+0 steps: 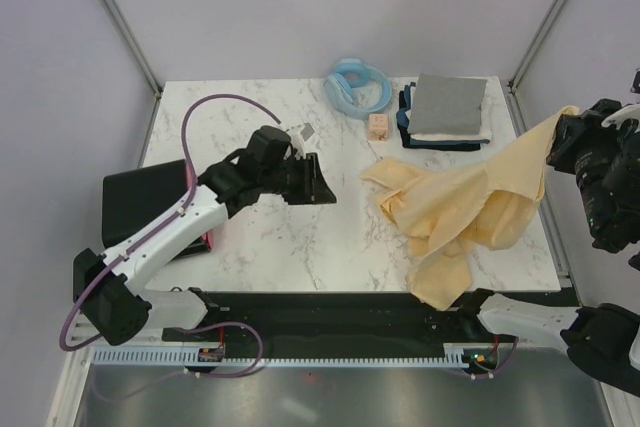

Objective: Fold and stack the t-shirts

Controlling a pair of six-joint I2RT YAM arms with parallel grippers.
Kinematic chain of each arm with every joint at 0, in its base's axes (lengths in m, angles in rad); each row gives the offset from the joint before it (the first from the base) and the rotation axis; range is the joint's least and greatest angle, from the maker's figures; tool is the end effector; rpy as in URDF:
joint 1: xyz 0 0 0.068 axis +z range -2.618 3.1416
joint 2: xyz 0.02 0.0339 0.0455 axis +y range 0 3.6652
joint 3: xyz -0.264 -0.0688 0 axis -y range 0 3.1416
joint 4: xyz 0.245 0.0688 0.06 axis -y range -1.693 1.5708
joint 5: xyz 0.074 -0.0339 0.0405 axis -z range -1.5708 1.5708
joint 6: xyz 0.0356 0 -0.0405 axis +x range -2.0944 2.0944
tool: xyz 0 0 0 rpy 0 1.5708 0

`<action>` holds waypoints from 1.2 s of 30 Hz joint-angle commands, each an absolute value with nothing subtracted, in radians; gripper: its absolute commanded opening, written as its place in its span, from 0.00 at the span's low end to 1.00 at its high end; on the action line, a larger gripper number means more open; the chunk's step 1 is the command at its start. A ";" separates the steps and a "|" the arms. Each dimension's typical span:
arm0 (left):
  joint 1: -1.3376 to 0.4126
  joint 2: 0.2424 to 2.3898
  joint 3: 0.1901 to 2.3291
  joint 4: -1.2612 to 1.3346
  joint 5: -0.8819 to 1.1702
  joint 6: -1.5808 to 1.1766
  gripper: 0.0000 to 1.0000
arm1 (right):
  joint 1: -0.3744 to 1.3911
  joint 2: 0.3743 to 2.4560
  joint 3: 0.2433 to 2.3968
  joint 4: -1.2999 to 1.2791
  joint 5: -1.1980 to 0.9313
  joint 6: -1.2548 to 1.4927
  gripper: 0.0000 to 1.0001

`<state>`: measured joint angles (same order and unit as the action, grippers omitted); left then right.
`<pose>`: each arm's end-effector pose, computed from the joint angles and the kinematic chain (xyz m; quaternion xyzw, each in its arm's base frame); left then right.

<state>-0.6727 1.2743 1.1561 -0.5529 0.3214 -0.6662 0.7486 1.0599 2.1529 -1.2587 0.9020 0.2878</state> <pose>0.2101 -0.1818 0.3296 0.0725 0.8887 -0.3793 0.2472 0.0520 0.0102 0.5731 0.1173 0.7331 -0.0009 0.6700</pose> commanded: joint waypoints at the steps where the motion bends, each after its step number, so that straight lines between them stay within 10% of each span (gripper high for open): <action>1: -0.756 1.295 1.196 -0.561 0.327 -0.672 0.42 | 0.749 1.114 2.187 -1.249 1.103 0.183 0.00; 36: -1.129 1.819 1.419 -0.589 0.400 -0.430 0.55 | 0.710 1.246 2.089 -1.089 0.974 0.051 0.00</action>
<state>-1.1255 1.7962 1.3182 -0.6014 0.3599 -0.5129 0.7204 1.2736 2.1033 -1.1137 0.9939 0.0486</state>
